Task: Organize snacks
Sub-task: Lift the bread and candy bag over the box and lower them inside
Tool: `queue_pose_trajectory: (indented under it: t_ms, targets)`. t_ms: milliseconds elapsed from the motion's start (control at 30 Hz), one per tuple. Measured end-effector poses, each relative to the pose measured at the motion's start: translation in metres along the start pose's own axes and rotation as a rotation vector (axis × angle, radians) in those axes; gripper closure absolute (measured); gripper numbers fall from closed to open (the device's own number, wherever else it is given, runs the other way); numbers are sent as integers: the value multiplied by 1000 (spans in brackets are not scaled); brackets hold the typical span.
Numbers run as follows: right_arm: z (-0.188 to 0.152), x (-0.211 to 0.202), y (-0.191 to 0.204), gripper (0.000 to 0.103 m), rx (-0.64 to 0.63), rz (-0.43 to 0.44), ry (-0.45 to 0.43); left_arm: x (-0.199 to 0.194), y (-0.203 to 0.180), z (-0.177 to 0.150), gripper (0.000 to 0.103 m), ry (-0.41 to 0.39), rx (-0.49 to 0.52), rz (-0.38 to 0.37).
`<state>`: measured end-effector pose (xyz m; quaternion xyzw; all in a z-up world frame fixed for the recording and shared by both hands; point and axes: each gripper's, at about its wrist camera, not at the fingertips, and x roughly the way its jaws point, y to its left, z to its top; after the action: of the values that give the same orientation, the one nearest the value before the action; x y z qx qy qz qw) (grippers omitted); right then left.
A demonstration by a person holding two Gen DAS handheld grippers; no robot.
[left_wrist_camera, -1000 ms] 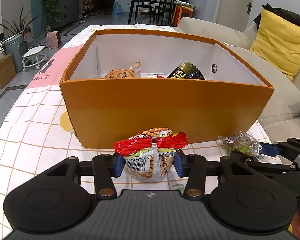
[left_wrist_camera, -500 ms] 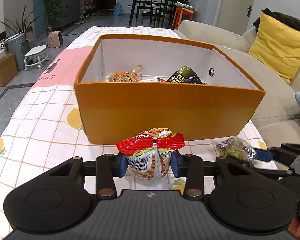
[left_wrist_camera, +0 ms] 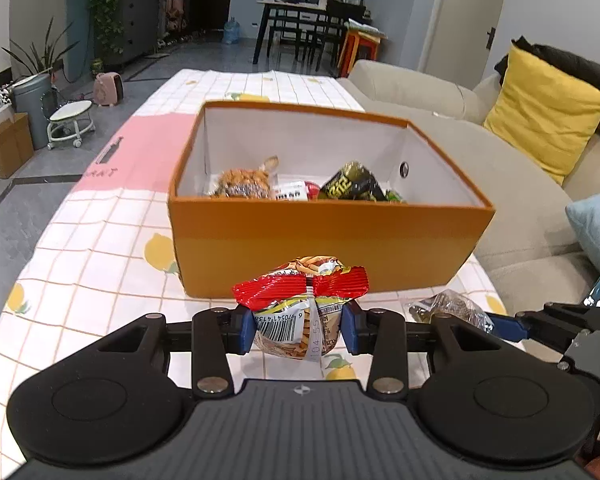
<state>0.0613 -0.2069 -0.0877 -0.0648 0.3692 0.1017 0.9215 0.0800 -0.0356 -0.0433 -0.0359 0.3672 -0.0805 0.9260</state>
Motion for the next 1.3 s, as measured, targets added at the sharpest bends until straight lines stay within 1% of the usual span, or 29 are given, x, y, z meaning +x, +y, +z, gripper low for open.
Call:
queue_pose_trajectory:
  t_ms: [333,533,667,833,933,1067,1200,1300]
  targets:
    - [9,-39,8,66,-10,20,-65,-32,1,15,57,-74,-7,9]
    - [23,-56,6,66,3,20,-121,-38,-1,32,57,-129,1,2]
    - [34,-61,2,66,21,23,-148,-37,-3,45,57,-147,12,-9]
    - [52,-59,-8,66,26,24,-172,-31,-6,64,57,-161,48,-21]
    - [63,-55,-14,66,26,34,-178,-23,-6,75,57,-155,60,-25]
    - [84,-47,-19,66,-8,27,-187,-10,-5,90,57,-141,64,-35]
    - [102,-33,-23,66,-34,13,-179,2,-7,103,57,-125,73,-37]
    - [114,-18,-27,66,-48,13,-149,13,-7,110,57,-102,79,-42]
